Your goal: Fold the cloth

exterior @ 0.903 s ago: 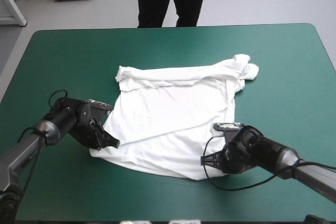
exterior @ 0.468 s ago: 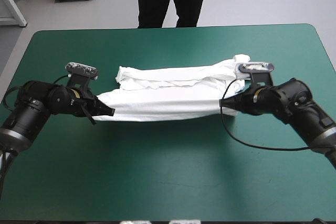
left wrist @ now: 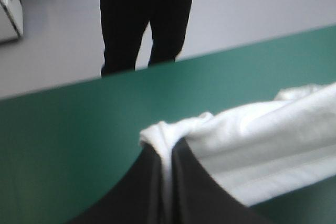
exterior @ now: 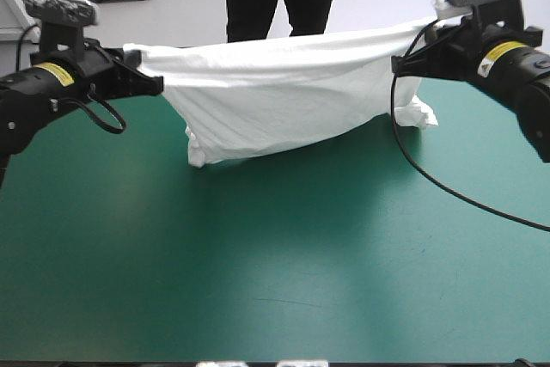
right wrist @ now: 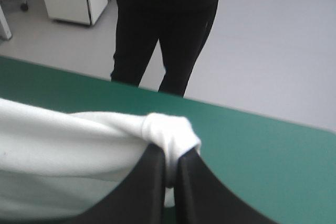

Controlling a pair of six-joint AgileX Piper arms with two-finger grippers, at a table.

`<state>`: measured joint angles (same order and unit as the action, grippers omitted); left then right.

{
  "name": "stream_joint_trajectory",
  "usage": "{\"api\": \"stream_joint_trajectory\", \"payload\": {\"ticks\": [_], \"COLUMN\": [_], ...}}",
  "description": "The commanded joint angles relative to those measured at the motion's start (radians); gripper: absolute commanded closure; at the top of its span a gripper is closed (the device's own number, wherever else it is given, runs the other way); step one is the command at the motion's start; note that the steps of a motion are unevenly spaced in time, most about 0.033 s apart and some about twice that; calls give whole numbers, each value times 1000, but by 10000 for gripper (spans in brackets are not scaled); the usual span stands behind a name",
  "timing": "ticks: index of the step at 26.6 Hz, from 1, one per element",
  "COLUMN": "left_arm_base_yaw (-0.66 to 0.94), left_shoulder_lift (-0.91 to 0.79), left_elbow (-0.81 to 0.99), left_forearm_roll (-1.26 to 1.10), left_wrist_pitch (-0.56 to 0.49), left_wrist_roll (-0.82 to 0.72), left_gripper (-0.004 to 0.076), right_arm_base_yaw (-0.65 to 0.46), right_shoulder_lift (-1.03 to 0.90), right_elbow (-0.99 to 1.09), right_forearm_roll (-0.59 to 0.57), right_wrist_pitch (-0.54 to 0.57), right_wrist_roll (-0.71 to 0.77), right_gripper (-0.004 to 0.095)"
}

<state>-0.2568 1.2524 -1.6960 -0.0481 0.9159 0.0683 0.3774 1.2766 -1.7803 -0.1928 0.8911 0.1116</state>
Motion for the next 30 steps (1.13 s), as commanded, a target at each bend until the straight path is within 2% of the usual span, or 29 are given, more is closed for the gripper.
{"api": "stream_joint_trajectory", "payload": {"ticks": [1, 8, 13, 20, 25, 27, 29, 30], "left_arm_base_yaw": [0, 0, 0, 0, 0, 0, 0, 0], "left_shoulder_lift": [-30, -30, -30, -30, 3, 55, 126, 172], "left_elbow": [-149, -356, -444, -502, -479, -457, -452, -452], "left_forearm_roll": [-20, -131, -236, -281, -272, -268, -235, -217], "left_wrist_pitch": [-143, -271, -303, -319, -309, -313, -355, -418], "left_wrist_roll": [18, 132, 221, 250, 250, 250, 250, 245], "left_gripper": [733, 733, 733, 733, 733, 733, 733, 733], "right_arm_base_yaw": [-6, -6, -6, -6, -6, -6, -6, -7], "right_shoulder_lift": [-20, -20, -20, -22, 3, 34, 98, 156], "right_elbow": [-123, -284, -393, -450, -427, -386, -369, -369], "right_forearm_roll": [-45, -16, -2, 53, 65, 35, -52, -134], "right_wrist_pitch": [-118, -204, -261, -249, -178, -180, -212, -280], "right_wrist_roll": [-59, -169, -196, -239, -231, -184, -94, -62], "right_gripper": [925, 925, 925, 925, 925, 925, 925, 925]}}
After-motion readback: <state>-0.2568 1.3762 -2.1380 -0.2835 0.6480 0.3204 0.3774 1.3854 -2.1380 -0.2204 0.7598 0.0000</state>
